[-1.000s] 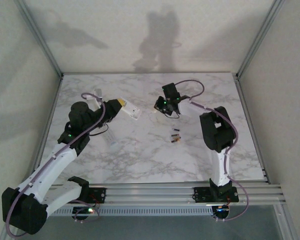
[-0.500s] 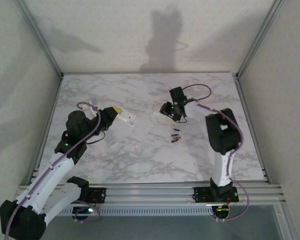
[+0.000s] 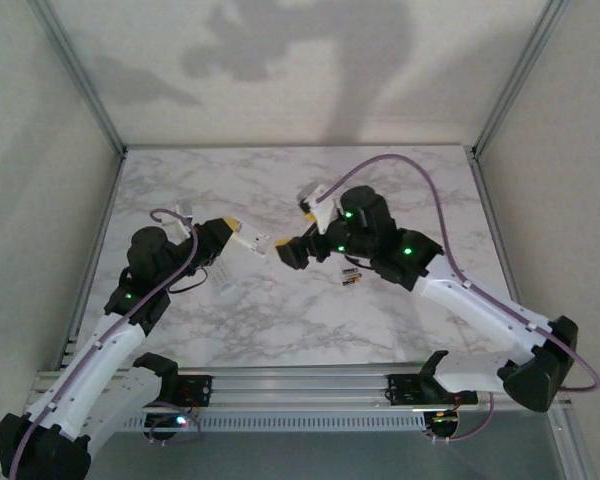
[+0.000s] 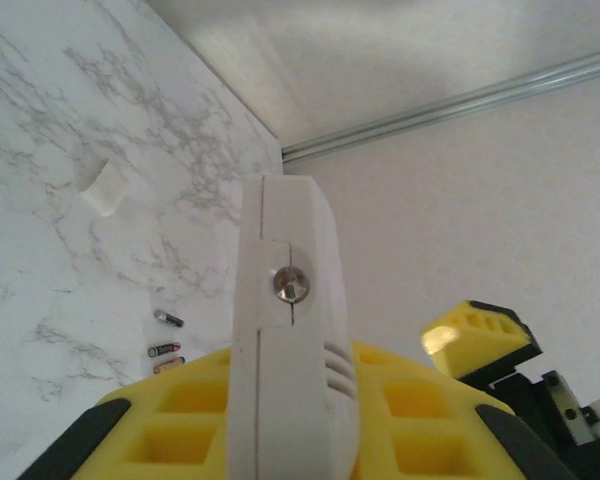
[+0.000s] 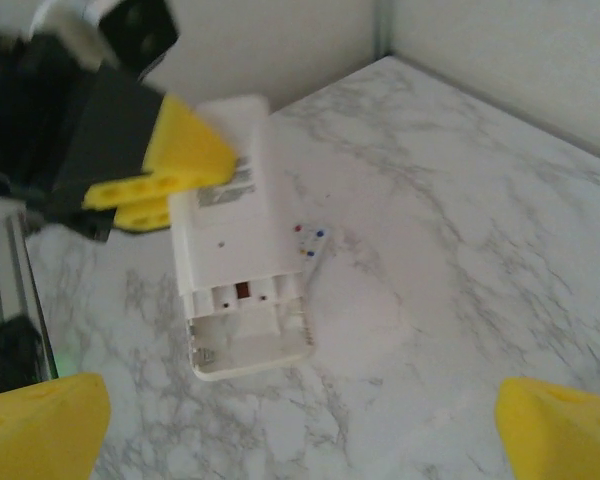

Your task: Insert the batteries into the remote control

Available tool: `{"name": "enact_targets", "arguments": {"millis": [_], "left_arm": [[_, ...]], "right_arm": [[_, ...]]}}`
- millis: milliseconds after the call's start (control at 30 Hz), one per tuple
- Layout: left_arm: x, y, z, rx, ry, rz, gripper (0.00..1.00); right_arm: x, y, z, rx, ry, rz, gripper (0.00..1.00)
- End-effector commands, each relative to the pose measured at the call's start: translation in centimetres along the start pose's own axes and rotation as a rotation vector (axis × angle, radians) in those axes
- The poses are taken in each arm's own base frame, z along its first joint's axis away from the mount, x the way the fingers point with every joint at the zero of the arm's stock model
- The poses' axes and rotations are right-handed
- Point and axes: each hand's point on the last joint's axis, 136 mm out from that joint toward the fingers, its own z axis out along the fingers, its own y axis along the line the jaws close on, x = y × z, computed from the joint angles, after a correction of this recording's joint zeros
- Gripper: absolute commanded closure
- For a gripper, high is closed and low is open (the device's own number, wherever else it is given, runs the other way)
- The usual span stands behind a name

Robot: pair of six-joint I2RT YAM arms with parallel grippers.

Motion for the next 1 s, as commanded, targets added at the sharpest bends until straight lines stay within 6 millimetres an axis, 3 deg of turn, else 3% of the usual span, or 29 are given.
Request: {"name": "enact_targets", "arguments": {"millis": [0, 133, 233, 367, 500, 533, 567, 633, 667, 700, 833, 967], "left_arm": [[-0.2, -3.9, -0.5, 0.096, 0.024, 0.059, 1.0], [-0.1, -4.1, -0.6, 0.088, 0.027, 0.058, 1.0], [-0.3, -4.4, -0.7, 0.096, 0.013, 0.056, 1.0], [-0.3, -4.4, -0.7, 0.096, 0.008, 0.052, 1.0], [-0.5, -4.1, -0.7, 0.082, -0.01, 0.057, 1.0], [-0.6, -4.0, -0.7, 0.073, -0.018, 0.06, 0.93], [-0.7, -3.9, -0.8, 0.065, -0.021, 0.075, 0.75], [-1.4, -4.1, -1.2, 0.027, -0.047, 0.138, 0.25], [-1.9, -3.9, -1.6, -0.028, -0.068, 0.189, 0.06], [-2.5, -3.8, -2.2, -0.085, -0.087, 0.244, 0.01], [-5.4, -2.4, -6.0, -0.37, -0.195, 0.483, 0.0], [-4.2, -3.0, -7.1, -0.341, -0.141, 0.71, 0.0]], "right_arm": [[0.1, 1.9, 2.3, -0.082, 0.033, -0.196, 0.01], [-1.0, 3.0, 4.6, -0.133, 0.048, -0.234, 0.05], [-1.4, 3.3, 5.9, -0.161, 0.06, -0.239, 0.16], [-2.0, 3.7, 6.3, -0.172, 0.055, -0.228, 0.46], [-1.0, 3.9, 6.1, -0.187, 0.077, -0.237, 0.66], [-0.5, 3.8, 5.9, -0.183, 0.093, -0.241, 0.7], [0.2, 3.6, 5.9, -0.173, 0.111, -0.252, 0.73], [1.9, 2.7, 5.8, -0.137, 0.152, -0.275, 0.75], [3.2, 2.0, 5.7, -0.119, 0.187, -0.29, 0.75], [4.5, 1.4, 5.5, -0.101, 0.221, -0.306, 0.75], [12.8, -0.6, 4.6, -0.073, 0.476, -0.419, 0.72], [19.1, -1.0, 4.1, -0.11, 0.632, -0.452, 0.72]]}}
